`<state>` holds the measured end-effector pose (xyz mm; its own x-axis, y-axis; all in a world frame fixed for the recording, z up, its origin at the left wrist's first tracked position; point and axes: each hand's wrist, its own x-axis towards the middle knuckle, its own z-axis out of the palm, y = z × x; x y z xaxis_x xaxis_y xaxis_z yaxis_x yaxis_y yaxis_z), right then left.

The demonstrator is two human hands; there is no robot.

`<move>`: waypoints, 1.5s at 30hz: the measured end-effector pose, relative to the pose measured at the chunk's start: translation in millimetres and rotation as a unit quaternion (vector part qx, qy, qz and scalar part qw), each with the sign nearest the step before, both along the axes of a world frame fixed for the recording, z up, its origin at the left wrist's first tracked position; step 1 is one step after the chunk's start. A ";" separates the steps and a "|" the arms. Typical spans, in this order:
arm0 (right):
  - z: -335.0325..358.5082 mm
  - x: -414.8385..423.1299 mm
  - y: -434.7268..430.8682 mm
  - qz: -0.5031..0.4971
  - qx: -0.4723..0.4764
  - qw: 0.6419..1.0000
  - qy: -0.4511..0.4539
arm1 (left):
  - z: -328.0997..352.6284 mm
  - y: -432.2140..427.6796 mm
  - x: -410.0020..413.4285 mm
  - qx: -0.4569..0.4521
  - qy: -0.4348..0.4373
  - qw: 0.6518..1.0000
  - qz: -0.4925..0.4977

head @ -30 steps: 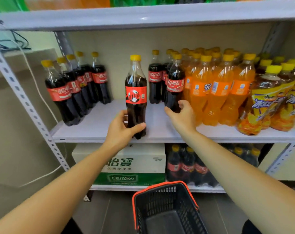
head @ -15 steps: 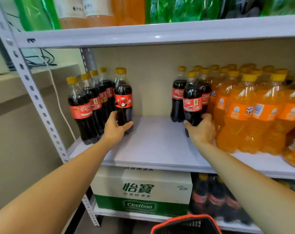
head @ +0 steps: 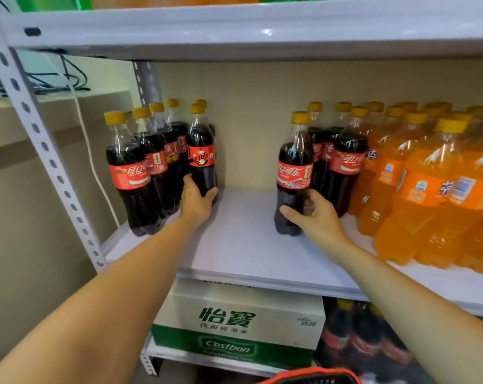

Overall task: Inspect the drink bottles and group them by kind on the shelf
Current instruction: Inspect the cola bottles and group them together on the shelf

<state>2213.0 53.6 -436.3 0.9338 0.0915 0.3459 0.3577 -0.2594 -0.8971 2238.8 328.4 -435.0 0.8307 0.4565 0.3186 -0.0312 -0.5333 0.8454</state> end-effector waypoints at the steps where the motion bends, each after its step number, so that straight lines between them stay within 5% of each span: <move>1: -1.3 -0.2 0.4 0.006 0.004 1.000 -0.001 | -0.1 -0.6 0.5 0.000 0.001 1.000 0.004; 9: 2.8 -5.7 1.5 0.057 0.073 0.995 0.039 | 3.1 -1.6 -9.0 0.019 0.076 0.996 0.050; 15: 7.2 -25.8 -9.3 0.080 0.090 0.991 0.055 | 9.1 -22.5 -43.5 -0.047 0.044 0.996 0.064; 20: 9.2 -67.9 -25.5 0.097 0.114 0.987 0.055 | 38.8 -66.6 -93.4 -0.104 0.021 0.990 -0.095; 26: 16.1 -131.1 -47.2 0.108 0.101 0.987 0.059 | 76.4 -129.1 -170.1 -0.169 -0.010 0.941 -0.295; 39: -18.1 -221.2 -62.1 -0.068 -0.009 0.997 -0.023 | 33.6 -181.1 -234.2 -0.200 -0.016 0.940 -0.276; 45: -21.4 -224.5 -71.0 0.015 0.080 0.996 0.036 | 26.8 -176.0 -234.7 -0.223 -0.024 0.919 -0.324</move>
